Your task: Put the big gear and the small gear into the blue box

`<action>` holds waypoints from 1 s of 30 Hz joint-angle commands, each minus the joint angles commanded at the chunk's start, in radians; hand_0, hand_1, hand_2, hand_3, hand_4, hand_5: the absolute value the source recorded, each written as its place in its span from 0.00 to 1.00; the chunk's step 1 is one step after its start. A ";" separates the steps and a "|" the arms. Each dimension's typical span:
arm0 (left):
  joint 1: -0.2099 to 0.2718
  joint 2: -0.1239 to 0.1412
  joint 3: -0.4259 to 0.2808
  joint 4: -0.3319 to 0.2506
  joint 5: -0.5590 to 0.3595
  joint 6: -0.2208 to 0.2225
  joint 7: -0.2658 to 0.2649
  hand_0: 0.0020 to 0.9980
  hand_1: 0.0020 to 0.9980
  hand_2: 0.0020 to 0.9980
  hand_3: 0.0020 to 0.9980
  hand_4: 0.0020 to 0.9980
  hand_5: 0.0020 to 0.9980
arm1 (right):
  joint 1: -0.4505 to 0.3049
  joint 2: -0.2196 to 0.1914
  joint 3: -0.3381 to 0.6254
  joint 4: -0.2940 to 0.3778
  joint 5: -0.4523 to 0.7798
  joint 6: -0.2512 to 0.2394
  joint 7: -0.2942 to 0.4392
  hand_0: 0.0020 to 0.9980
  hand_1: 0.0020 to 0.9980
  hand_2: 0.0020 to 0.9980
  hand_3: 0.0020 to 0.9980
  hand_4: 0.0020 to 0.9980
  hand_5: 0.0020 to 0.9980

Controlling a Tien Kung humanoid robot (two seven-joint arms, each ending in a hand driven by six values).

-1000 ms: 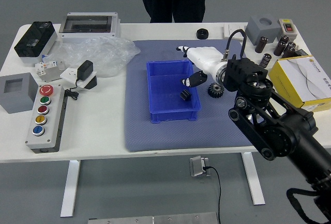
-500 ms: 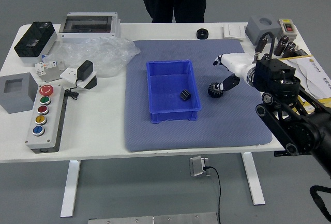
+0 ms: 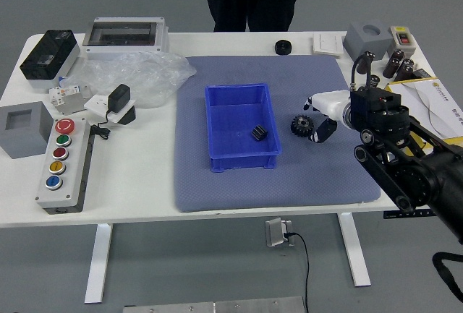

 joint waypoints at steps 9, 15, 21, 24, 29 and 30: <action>0.001 0.000 -0.001 0.000 0.001 0.000 0.001 0.78 0.75 0.74 0.67 0.55 0.24 | 0.025 0.016 -0.009 -0.020 0.000 0.001 0.002 0.75 0.73 0.88 0.91 0.77 0.21; -0.001 -0.001 -0.001 0.000 0.002 -0.001 0.001 0.78 0.75 0.74 0.67 0.55 0.24 | 0.046 0.029 -0.017 -0.047 0.000 -0.006 0.005 0.75 0.72 0.88 0.91 0.76 0.20; -0.002 -0.002 0.001 0.000 0.002 -0.001 0.002 0.78 0.75 0.74 0.67 0.55 0.24 | 0.063 0.049 -0.022 -0.084 0.000 -0.016 0.011 0.75 0.72 0.87 0.90 0.76 0.19; -0.002 -0.003 0.002 0.000 0.002 -0.001 0.002 0.78 0.75 0.74 0.67 0.55 0.24 | 0.069 0.059 -0.027 -0.107 0.000 -0.022 0.014 0.75 0.72 0.86 0.89 0.76 0.19; -0.002 -0.005 0.001 0.000 0.004 -0.002 0.003 0.78 0.75 0.74 0.67 0.55 0.24 | 0.074 0.071 -0.033 -0.139 0.000 -0.030 0.018 0.75 0.72 0.86 0.89 0.76 0.19; -0.002 -0.005 0.000 0.000 0.005 -0.002 0.003 0.78 0.75 0.74 0.67 0.55 0.24 | 0.075 0.073 -0.034 -0.145 0.000 -0.031 0.019 0.75 0.72 0.86 0.89 0.76 0.18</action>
